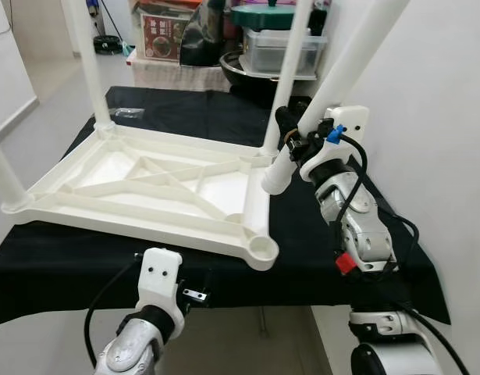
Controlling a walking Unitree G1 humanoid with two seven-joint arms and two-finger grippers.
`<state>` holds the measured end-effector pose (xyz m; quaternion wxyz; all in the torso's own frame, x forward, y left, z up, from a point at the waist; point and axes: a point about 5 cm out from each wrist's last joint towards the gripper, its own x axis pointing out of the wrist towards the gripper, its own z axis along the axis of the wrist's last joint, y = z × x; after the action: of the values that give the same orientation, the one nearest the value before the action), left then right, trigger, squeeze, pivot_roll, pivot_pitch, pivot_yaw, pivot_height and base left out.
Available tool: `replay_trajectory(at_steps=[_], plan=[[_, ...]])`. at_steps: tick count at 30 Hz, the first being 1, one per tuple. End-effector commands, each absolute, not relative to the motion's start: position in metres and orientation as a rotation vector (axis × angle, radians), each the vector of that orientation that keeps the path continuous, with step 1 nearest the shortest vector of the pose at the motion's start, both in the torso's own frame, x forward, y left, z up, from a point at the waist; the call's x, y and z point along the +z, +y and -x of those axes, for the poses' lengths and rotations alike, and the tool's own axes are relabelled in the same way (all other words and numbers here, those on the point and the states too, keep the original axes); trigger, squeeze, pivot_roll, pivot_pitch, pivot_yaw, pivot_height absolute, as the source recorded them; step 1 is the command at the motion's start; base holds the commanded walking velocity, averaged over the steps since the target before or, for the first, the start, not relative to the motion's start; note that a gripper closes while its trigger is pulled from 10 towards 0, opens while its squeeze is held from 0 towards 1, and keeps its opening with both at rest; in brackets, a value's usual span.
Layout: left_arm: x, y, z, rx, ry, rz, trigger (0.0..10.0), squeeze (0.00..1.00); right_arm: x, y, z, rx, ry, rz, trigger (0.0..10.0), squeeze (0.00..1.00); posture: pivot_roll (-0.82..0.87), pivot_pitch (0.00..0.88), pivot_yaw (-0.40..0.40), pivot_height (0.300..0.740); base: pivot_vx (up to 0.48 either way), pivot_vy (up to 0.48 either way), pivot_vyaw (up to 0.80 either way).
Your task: Building children table
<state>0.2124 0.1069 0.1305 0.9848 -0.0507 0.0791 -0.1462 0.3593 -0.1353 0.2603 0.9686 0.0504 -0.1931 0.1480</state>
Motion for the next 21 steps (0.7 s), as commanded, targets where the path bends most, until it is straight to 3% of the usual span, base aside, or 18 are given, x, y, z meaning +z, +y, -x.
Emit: replay_trajectory(at_steps=[1,4,5,13,16,21], plan=[[0.126,0.109,-0.213,-0.272,0.187,0.097,10.0,0.00,0.270,-0.132,-0.360,0.325,-0.427,-0.105,10.0,0.00,0.11,0.081,-0.133,0.740,0.000,0.000,0.00],[0.126,0.109,-0.213,-0.272,0.189,0.095,10.0,0.00,0.271,-0.129,-0.362,0.379,-0.421,-0.131,10.0,0.00,0.11,0.082,-0.132,0.740,0.000,0.000,0.00],[0.126,0.108,-0.212,-0.277,0.186,0.088,10.0,0.00,0.274,-0.124,-0.365,0.497,-0.388,-0.178,10.0,0.00,0.11,0.083,-0.132,0.740,0.000,0.000,0.00],[0.127,0.109,-0.211,-0.272,0.181,0.099,10.0,0.00,0.277,-0.124,-0.376,0.649,-0.313,-0.246,10.0,0.00,0.11,0.086,-0.133,0.740,0.000,0.000,0.00],[0.128,0.111,-0.208,-0.264,0.190,0.117,10.0,0.00,0.283,-0.117,-0.380,0.817,-0.292,-0.271,10.0,0.00,0.12,0.100,-0.136,0.740,0.000,0.416,0.00],[0.128,0.112,-0.207,-0.257,0.191,0.104,10.0,0.00,0.287,-0.113,-0.386,0.890,-0.282,-0.259,10.0,0.00,0.13,0.106,-0.137,0.740,0.000,0.272,0.00]])
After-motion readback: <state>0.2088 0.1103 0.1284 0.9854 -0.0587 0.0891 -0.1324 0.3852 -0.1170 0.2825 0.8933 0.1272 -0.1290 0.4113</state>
